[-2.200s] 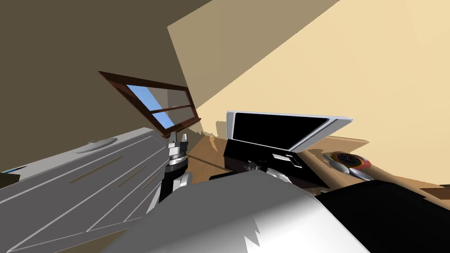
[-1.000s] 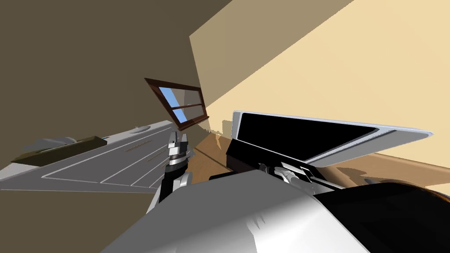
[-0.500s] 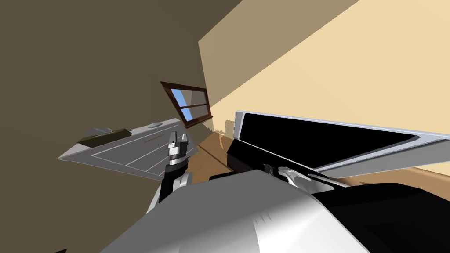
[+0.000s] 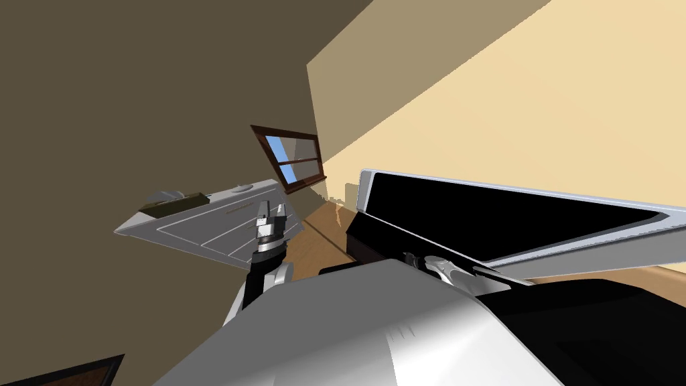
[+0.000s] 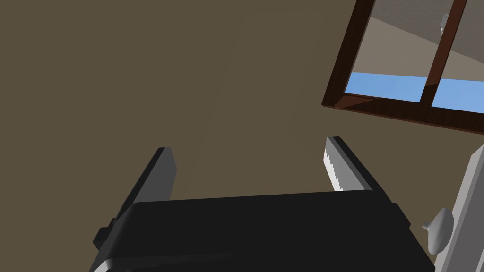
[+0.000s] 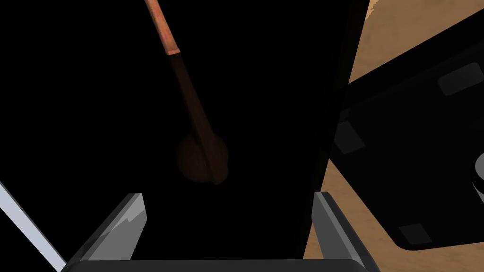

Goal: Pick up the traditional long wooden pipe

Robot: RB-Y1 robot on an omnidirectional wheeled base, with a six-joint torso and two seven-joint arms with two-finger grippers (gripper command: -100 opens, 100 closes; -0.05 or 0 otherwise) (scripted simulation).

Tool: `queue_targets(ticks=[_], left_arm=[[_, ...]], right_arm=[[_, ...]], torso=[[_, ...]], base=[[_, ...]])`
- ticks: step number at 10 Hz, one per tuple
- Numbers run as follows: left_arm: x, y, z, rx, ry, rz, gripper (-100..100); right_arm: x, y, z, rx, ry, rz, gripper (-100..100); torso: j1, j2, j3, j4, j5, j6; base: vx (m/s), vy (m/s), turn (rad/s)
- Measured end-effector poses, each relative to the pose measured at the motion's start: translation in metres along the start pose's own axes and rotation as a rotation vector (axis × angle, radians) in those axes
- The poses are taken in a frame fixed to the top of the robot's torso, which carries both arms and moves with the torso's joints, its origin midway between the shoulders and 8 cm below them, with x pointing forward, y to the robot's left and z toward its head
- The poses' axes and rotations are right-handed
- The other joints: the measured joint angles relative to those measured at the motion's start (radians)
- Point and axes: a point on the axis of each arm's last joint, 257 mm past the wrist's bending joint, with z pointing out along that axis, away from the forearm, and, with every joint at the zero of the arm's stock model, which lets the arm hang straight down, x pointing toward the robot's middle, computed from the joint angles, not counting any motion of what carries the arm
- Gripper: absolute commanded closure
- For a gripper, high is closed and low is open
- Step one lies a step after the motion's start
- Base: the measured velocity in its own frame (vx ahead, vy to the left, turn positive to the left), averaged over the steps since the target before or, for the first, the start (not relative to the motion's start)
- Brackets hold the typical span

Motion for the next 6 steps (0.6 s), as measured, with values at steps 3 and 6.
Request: queue_targets(ticks=[3, 6], left_arm=[[0.0, 0.0, 0.0, 0.0, 0.0, 0.0, 0], [0.0, 0.0, 0.0, 0.0, 0.0, 0.0, 0]], right_arm=[[0.005, 0.013, 0.001, -0.01, 0.031, -0.003, -100], [0.008, 0.027, 0.001, -0.013, 0.057, 0.009, -100]], torso=[[0.0, 0.0, 0.0, 0.0, 0.0, 0.0], [0.0, 0.0, 0.0, 0.0, 0.0, 0.0]], base=[[-0.02, -0.024, 0.071], [-0.018, -0.022, 0.065]])
